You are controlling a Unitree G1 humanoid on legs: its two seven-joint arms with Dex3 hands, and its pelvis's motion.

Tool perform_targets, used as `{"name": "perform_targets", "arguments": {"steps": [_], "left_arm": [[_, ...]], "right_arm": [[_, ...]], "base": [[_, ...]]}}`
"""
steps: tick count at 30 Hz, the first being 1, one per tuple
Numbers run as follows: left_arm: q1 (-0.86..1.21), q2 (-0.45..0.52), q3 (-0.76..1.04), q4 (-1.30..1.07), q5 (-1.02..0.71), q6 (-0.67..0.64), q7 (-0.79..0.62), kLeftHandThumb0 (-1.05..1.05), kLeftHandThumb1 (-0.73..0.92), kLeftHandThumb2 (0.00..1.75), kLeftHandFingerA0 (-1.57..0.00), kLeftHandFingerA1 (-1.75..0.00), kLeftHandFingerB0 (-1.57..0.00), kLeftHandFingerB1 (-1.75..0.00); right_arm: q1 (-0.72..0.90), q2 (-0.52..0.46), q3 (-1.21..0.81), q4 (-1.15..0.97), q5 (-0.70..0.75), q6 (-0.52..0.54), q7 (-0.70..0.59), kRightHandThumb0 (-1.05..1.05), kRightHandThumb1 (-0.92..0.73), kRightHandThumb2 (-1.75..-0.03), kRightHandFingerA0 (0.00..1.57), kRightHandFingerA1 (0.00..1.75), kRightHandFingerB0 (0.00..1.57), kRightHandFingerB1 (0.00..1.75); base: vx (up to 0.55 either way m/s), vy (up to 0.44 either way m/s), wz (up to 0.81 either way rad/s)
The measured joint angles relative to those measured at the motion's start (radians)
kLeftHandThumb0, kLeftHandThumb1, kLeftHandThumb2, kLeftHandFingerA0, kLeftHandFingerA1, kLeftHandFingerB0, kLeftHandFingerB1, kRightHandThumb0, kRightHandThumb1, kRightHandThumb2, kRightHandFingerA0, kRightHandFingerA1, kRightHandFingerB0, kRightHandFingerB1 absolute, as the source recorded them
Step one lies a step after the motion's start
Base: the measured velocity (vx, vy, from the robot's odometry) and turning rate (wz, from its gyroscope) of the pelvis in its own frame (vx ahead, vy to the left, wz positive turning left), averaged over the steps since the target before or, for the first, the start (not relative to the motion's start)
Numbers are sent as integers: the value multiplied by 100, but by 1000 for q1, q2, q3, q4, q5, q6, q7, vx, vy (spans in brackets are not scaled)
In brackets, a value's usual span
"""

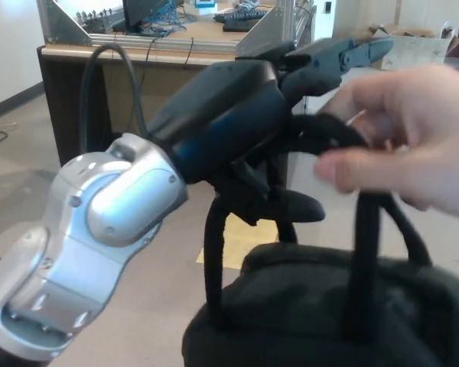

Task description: A person hands over a black lunchbag to the robot and the robot uses its left hand to grab the strips of the lunchbag, the gives it back to the person.

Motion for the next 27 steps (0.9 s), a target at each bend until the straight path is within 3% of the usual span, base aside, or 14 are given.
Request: {"name": "perform_targets", "arguments": {"steps": [1,3,5,6,7,8,9,10,11,13,21,22,23,27], "left_arm": [[-4,0,-7,9,12,1,1,-39,43,54,-7,-31,0,-18],[-10,2,-21,31,44,4,5,-40,42,61,-8,-36,-3,-15],[-18,0,-33,56,77,6,10,-50,40,66,-30,-46,-14,-36],[-23,-2,-39,68,91,8,15,-50,40,66,-30,-46,-14,-36],[-30,-8,-45,83,106,10,25,-40,48,54,-52,-45,-36,-35],[-36,-19,-51,101,122,12,38,-31,51,55,-66,-104,-55,-80],[-39,-36,-55,125,135,12,57,-30,53,57,-73,-143,-65,-125],[-40,-44,-57,135,139,12,65,-30,53,57,-73,-143,-65,-125],[-40,-57,-59,148,143,12,76,-27,55,58,-81,-165,-74,-152],[-40,-99,-60,191,156,11,113,-24,59,56,-83,-175,-74,-168],[-40,-250,-60,333,163,-23,222,-18,61,57,-86,-175,-65,-175],[-40,-265,-60,350,164,-29,237,-18,62,58,-87,-175,-66,-175],[-40,-278,-59,366,165,-34,250,-18,62,58,-85,-175,-66,-175],[-40,-318,-56,421,167,-55,303,-15,62,55,-80,-175,-61,-175]], "right_arm": [[0,1,0,0,0,0,0,-77,-70,-61,45,42,32,36],[0,5,1,0,0,0,1,-77,-70,-61,45,42,32,36],[0,5,2,0,0,0,1,-75,-70,-62,45,41,32,36],[0,5,2,0,0,0,1,-75,-70,-62,45,41,32,36],[0,5,2,0,0,0,1,-76,-71,-62,45,41,32,36],[0,6,3,0,0,0,1,-78,-71,-62,46,41,33,36],[0,6,3,0,0,0,1,-78,-72,-62,46,42,33,35],[0,6,3,0,-1,0,1,-78,-72,-62,46,42,33,35],[0,7,3,0,-1,0,1,-76,-72,-62,45,42,33,36],[0,7,4,0,-1,0,1,-75,-71,-62,46,43,33,36],[-1,8,4,0,-2,0,1,-76,-72,-62,52,44,36,36],[0,8,4,0,-2,0,1,-77,-58,-94,46,55,32,49],[-1,8,4,0,-2,0,1,-75,-72,-62,53,44,38,36],[-1,8,4,0,-2,0,1,-75,-64,-68,50,46,33,40]], "base": [[0,0,0],[0,0,0],[0,0,0],[0,0,0],[0,0,0],[0,0,0],[0,0,0],[0,0,0],[0,0,0],[0,0,0],[0,0,0],[0,0,0],[0,0,0],[0,0,0]]}}
